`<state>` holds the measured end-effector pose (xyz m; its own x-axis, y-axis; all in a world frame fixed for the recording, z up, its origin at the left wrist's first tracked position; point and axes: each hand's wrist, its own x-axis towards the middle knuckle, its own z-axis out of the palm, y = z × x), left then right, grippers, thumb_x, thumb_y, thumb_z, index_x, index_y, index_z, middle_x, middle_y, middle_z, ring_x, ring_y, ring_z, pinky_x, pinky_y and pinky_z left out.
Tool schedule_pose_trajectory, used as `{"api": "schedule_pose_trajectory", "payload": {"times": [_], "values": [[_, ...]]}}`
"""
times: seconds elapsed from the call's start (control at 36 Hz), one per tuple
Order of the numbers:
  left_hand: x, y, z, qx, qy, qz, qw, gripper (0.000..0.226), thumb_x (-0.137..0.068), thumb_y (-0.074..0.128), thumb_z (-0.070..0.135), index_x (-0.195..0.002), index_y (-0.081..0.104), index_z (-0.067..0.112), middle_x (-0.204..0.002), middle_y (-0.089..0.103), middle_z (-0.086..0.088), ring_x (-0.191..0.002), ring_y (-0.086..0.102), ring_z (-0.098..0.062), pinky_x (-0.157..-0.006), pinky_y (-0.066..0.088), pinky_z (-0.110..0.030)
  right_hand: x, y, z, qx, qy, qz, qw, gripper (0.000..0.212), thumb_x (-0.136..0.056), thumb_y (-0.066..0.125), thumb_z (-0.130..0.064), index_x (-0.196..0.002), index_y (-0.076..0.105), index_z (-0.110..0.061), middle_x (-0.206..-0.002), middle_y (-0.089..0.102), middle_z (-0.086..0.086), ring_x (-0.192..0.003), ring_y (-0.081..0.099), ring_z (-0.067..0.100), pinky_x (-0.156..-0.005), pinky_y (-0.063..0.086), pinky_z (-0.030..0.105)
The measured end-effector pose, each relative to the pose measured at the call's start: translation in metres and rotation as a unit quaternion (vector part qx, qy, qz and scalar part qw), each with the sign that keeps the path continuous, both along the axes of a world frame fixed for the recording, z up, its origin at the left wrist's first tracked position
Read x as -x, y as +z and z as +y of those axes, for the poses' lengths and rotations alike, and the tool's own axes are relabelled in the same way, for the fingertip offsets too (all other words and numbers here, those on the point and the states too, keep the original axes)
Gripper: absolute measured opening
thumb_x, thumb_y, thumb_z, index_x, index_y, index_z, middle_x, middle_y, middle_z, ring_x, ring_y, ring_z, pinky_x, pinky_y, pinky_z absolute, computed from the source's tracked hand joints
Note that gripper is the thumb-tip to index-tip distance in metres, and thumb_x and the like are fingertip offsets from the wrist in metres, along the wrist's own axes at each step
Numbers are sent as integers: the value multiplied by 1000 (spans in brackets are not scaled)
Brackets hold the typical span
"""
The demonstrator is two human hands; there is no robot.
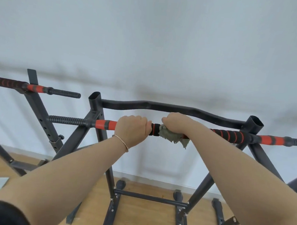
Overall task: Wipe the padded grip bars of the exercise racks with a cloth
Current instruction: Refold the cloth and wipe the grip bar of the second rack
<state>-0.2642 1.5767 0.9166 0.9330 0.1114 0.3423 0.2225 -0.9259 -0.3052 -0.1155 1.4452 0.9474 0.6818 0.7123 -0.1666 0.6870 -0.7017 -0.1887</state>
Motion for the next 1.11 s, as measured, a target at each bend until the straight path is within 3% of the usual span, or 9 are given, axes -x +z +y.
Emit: {"api": "schedule_pose_trajectory", "payload": {"times": [0.08, 0.19, 0.28, 0.33, 0.44, 0.67, 0.83, 0.97, 1.11], "values": [[-2, 5, 3, -24, -6, 70, 997, 10, -91, 53, 24, -101, 50, 20, -67, 40, 3, -55, 46, -22, -46, 35, -27, 0, 0, 2, -14, -5, 7, 1000, 34, -98, 32, -30, -73, 50, -16, -75, 57, 3, -70, 55, 22, -59, 37, 34], [-16, 31, 25, 155, 9, 139, 978, 20, -93, 46, 18, -112, 41, 13, -71, 49, 0, -56, 46, -18, -48, 38, -33, 19, -5, -13, 36, 108, -248, 962, 19, -90, 50, -15, -74, 41, -10, -65, 43, -1, -63, 49, 24, -52, 39, 31], [-16, 40, 34, 388, 115, 247, 880, 49, -100, 24, 41, -103, 59, 6, -69, 71, -4, -52, 63, -18, -59, 46, -30, 45, -23, -33, -82, 100, -408, 904, 25, -75, 70, -19, -65, 48, -15, -53, 37, -3, -43, 36, 19, -45, 25, 23], [-18, 31, 36, 469, 146, 244, 836, 59, -96, 19, 47, -83, 61, 7, -56, 68, -3, -42, 60, -16, -54, 44, -25, 48, -35, -39, -179, 92, -420, 885, 26, -88, 57, -23, -65, 49, -15, -55, 41, -1, -43, 39, 20, -45, 26, 26], [-20, 20, 38, 397, 128, 191, 889, 48, -92, 20, 41, -78, 55, 12, -43, 59, 0, -34, 50, -17, -56, 44, -28, 44, -33, -31, -121, 134, -444, 878, 17, -87, 62, -26, -75, 57, -14, -61, 50, 0, -48, 45, 18, -44, 41, 26], [-19, 16, 43, 193, 56, 199, 959, 21, -92, 43, 10, -76, 37, 22, -63, 63, -2, -50, 57, -16, -53, 48, -31, 46, -30, -24, -181, 162, -446, 862, 15, -73, 73, -15, -83, 66, -7, -64, 56, 4, -49, 53, 21, -38, 41, 26], [-3, 16, 32, 48, 24, 145, 988, 22, -85, 56, 14, -98, 39, 18, -67, 41, 2, -53, 39, -17, -46, 30, -30, 43, -17, -2, 10, 95, -328, 940, 19, -89, 53, -19, -78, 38, -15, -61, 39, -2, -52, 42, 18, -45, 27, 27], [13, 2, 21, -28, 23, 79, 996, 18, -89, 52, 23, -106, 49, 18, -67, 38, 4, -54, 47, -23, -46, 33, -29, 19, 14, 17, 21, 7, 59, 998, 32, -100, 34, -20, -75, 53, -15, -77, 58, 2, -69, 52, 18, -58, 34, 32], [5, 12, 32, 81, 13, 121, 989, 21, -93, 46, 27, -111, 39, 21, -73, 48, 6, -63, 53, -24, -49, 32, -30, 22, 17, 18, 24, 20, 35, 999, 31, -100, 34, -19, -76, 52, -13, -77, 57, 4, -73, 55, 22, -61, 39, 33]]}}
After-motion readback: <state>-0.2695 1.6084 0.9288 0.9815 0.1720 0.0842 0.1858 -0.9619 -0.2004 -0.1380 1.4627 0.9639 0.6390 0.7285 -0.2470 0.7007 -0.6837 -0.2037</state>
